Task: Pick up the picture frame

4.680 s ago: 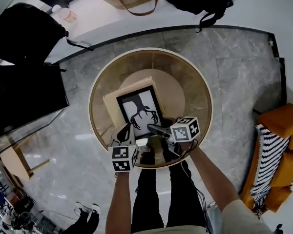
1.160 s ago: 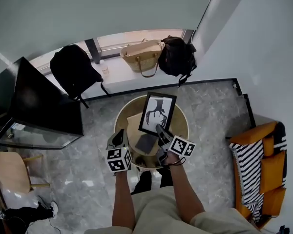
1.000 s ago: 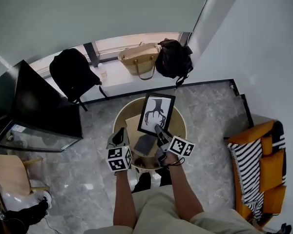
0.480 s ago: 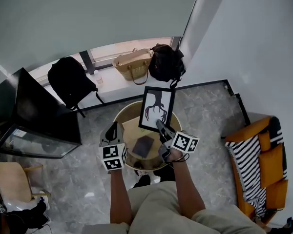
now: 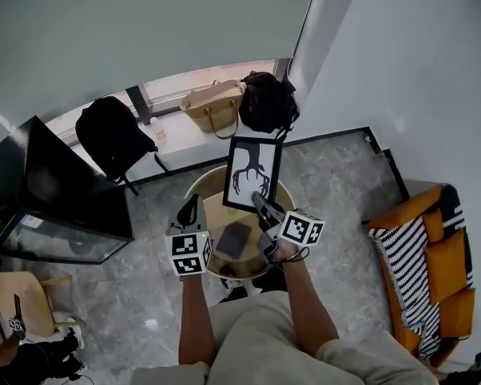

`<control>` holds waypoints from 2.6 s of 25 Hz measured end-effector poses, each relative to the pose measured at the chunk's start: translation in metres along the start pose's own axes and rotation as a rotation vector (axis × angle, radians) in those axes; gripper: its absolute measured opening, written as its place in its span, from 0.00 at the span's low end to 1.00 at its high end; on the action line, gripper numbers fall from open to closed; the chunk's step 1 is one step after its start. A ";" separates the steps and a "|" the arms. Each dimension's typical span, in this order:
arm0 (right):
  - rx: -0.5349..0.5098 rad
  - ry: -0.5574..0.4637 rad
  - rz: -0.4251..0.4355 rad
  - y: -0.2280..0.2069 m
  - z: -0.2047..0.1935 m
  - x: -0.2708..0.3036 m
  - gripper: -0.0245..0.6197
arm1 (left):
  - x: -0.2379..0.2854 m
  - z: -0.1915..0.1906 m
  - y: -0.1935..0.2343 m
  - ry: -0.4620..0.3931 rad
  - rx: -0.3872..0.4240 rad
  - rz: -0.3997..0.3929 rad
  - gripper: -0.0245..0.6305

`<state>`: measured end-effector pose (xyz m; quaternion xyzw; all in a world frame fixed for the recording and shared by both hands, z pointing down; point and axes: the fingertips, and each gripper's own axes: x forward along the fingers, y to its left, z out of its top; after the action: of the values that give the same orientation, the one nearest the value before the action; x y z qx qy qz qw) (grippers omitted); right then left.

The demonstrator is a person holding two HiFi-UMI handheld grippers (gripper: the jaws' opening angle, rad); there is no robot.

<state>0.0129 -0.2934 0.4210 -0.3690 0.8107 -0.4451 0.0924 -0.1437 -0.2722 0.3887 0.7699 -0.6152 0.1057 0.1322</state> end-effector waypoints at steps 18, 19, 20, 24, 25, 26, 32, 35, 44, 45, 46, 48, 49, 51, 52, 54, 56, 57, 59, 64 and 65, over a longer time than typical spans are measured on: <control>-0.006 0.008 0.027 0.009 0.001 -0.003 0.10 | 0.008 -0.003 -0.011 0.001 -0.013 -0.026 0.07; -0.007 0.009 0.028 0.009 0.002 -0.004 0.10 | 0.010 -0.004 -0.013 0.001 -0.014 -0.029 0.07; -0.009 0.012 0.028 0.009 0.002 -0.004 0.10 | 0.011 -0.004 -0.015 0.003 -0.014 -0.031 0.07; -0.007 0.025 0.029 0.007 0.001 -0.003 0.10 | 0.014 -0.005 -0.017 0.012 -0.014 -0.033 0.07; -0.005 0.027 0.030 0.007 0.001 -0.002 0.10 | 0.014 -0.005 -0.017 0.013 -0.015 -0.032 0.07; -0.005 0.028 0.031 0.007 0.002 -0.002 0.10 | 0.015 -0.005 -0.017 0.014 -0.015 -0.031 0.07; -0.003 0.027 0.026 0.001 0.001 -0.001 0.10 | 0.014 -0.010 -0.013 0.020 -0.021 -0.023 0.07; 0.005 0.027 0.035 0.003 0.001 0.000 0.10 | 0.014 -0.012 -0.012 0.022 -0.019 -0.021 0.07; 0.007 0.040 0.037 -0.002 0.000 0.002 0.10 | 0.020 -0.013 -0.016 0.032 -0.016 -0.021 0.07; 0.009 0.040 0.035 -0.003 0.000 0.002 0.10 | 0.020 -0.013 -0.016 0.032 -0.016 -0.022 0.07; 0.012 0.039 0.034 -0.003 0.000 0.003 0.10 | 0.021 -0.013 -0.016 0.033 -0.016 -0.023 0.07; 0.020 0.038 0.035 -0.006 -0.001 0.004 0.10 | 0.023 -0.014 -0.015 0.035 -0.016 -0.026 0.07; 0.022 0.039 0.035 -0.006 -0.002 0.005 0.10 | 0.024 -0.014 -0.015 0.036 -0.017 -0.028 0.07; 0.019 0.045 0.030 -0.008 -0.002 0.005 0.10 | 0.025 -0.014 -0.016 0.036 -0.019 -0.034 0.07; 0.019 0.048 0.029 -0.009 -0.003 0.005 0.10 | 0.025 -0.015 -0.016 0.036 -0.020 -0.037 0.07; 0.020 0.048 0.024 -0.010 -0.004 0.004 0.10 | 0.025 -0.016 -0.017 0.038 -0.021 -0.047 0.07; 0.021 0.044 0.025 -0.007 -0.003 0.004 0.10 | 0.025 -0.018 -0.019 0.044 -0.026 -0.066 0.07; 0.020 0.042 0.028 -0.006 -0.003 0.004 0.10 | 0.025 -0.019 -0.020 0.046 -0.028 -0.077 0.07; 0.019 0.038 0.034 -0.007 -0.002 0.004 0.10 | 0.027 -0.019 -0.023 0.050 -0.036 -0.098 0.07; 0.026 0.032 0.035 -0.008 -0.002 0.005 0.10 | 0.028 -0.021 -0.034 0.066 -0.023 -0.144 0.07; 0.027 0.033 0.036 -0.009 -0.002 0.004 0.10 | 0.028 -0.021 -0.035 0.070 -0.020 -0.149 0.07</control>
<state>0.0131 -0.2979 0.4298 -0.3456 0.8126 -0.4602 0.0921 -0.1036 -0.2832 0.4151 0.8082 -0.5522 0.1161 0.1687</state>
